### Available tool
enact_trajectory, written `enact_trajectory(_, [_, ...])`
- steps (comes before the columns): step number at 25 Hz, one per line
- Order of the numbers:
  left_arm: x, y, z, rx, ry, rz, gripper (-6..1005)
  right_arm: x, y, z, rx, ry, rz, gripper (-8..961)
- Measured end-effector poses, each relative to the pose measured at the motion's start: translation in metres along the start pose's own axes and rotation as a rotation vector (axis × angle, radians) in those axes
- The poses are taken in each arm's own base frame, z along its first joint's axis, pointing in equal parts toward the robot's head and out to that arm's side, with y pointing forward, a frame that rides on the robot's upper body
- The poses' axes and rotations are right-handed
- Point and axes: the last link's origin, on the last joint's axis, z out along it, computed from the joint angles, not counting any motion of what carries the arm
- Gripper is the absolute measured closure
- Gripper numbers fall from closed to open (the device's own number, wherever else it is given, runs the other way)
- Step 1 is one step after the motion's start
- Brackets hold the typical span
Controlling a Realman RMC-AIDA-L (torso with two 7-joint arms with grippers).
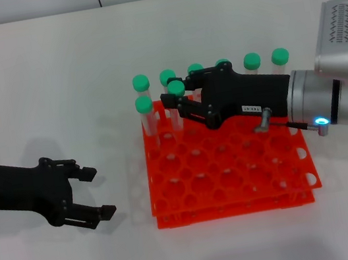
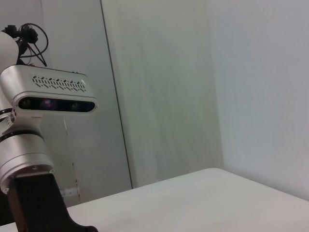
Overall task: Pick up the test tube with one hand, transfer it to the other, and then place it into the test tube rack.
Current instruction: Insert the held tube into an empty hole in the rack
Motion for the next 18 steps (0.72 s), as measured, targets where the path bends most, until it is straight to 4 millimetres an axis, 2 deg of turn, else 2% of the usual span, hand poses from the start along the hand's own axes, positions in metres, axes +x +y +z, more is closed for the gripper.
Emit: enact_trajectory(18, [-0.0002,-0.0003,0.0,0.001,-0.003,0.002,124,-0.0038,0.0016,0.003,-0.016,-0.005,-0.011,689])
